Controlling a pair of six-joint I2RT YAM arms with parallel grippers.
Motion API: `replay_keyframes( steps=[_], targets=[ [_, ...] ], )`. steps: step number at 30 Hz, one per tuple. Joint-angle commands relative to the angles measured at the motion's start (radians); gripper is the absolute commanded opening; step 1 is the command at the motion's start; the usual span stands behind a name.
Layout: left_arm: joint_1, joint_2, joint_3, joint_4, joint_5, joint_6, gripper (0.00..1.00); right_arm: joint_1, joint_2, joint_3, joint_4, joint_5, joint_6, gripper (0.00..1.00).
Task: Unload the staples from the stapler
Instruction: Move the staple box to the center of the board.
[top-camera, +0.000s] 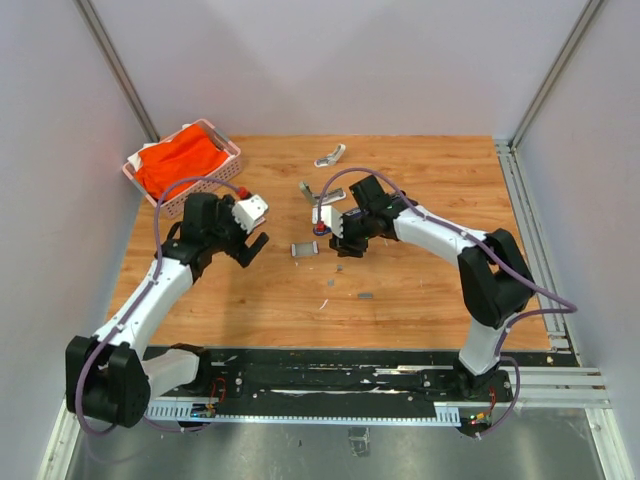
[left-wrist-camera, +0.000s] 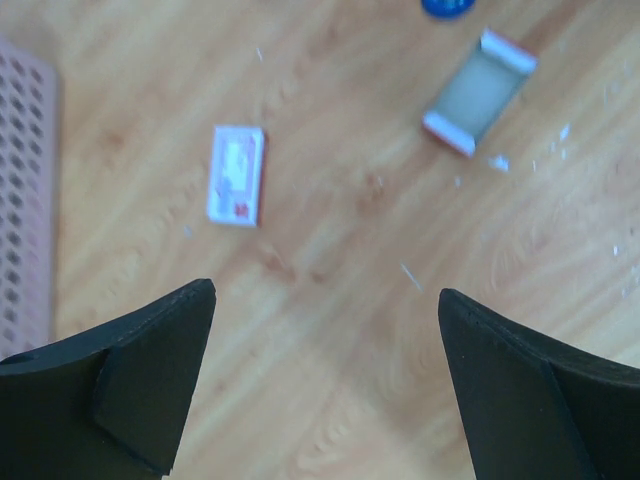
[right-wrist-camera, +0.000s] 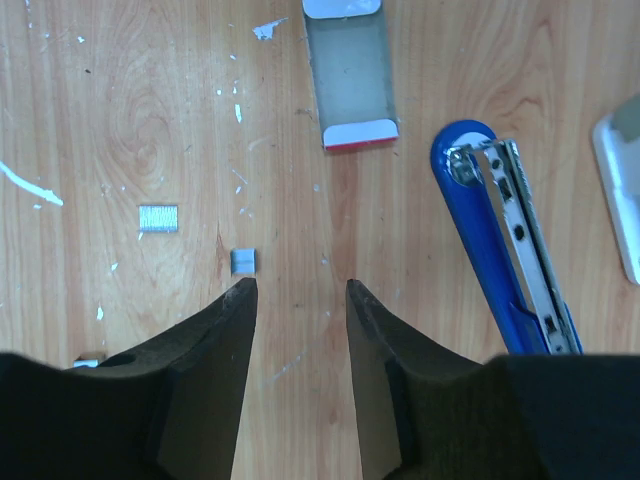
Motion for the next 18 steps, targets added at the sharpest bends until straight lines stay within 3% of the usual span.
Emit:
replay_keyframes(
  steps=[1, 10, 18],
  targets=[
    [0.034, -0.095, -0.154, 0.048, 0.002, -0.016, 0.98, 0.055, 0.068, 0.05, 0.003, 0.095, 0.001, 0.41],
    [0.035, -0.188, -0.231, 0.079, 0.023, -0.015, 0.98, 0.096, 0.142, 0.078, -0.043, 0.184, 0.01, 0.34],
    [0.035, -0.176, -0.256, 0.108, 0.018, -0.02, 0.98, 0.105, 0.162, 0.072, -0.062, 0.203, -0.004, 0.34]
  ],
)
